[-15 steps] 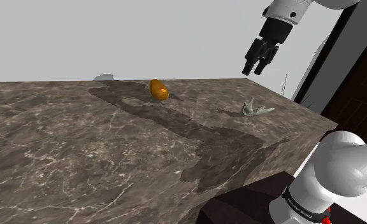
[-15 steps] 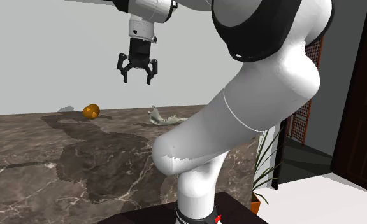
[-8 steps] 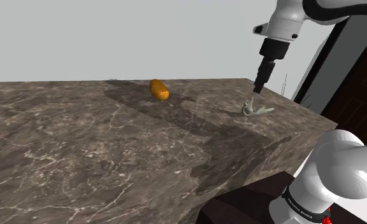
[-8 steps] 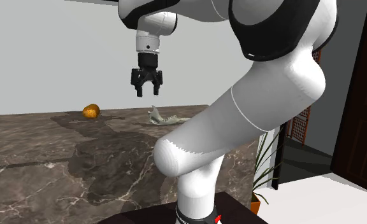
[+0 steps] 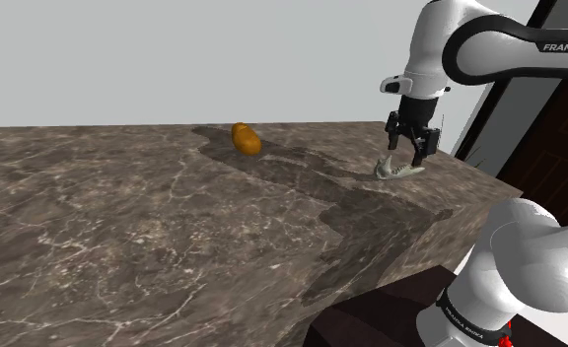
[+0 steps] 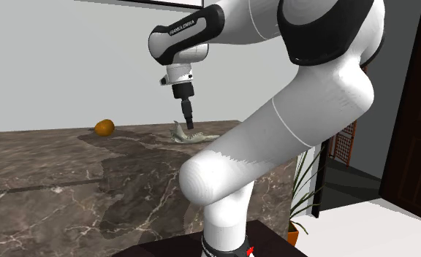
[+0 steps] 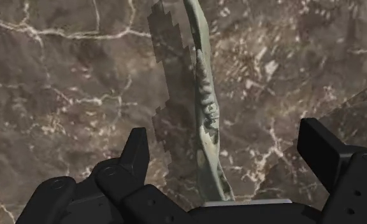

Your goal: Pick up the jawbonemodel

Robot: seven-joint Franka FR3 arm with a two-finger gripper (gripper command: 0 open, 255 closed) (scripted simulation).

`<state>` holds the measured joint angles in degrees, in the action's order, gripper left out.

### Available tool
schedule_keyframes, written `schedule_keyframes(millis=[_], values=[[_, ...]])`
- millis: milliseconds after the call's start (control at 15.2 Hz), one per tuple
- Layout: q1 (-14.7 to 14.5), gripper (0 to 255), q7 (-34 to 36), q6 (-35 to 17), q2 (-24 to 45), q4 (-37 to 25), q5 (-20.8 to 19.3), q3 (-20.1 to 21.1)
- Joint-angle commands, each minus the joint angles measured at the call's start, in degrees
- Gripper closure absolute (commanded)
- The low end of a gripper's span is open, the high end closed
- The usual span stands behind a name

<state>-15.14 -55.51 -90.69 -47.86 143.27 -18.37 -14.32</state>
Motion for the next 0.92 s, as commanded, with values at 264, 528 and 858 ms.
schedule_keyframes(millis=[264,528,858], values=[[-0.40,0,-3.19,-3.84,-0.03,4.19,-2.69,-1.84],[-0.27,0,-2.85,-5.75,-0.02,6.11,-3.13,-2.30],[-0.26,255,-2.88,-5.83,0.05,6.11,-3.17,-2.35]])
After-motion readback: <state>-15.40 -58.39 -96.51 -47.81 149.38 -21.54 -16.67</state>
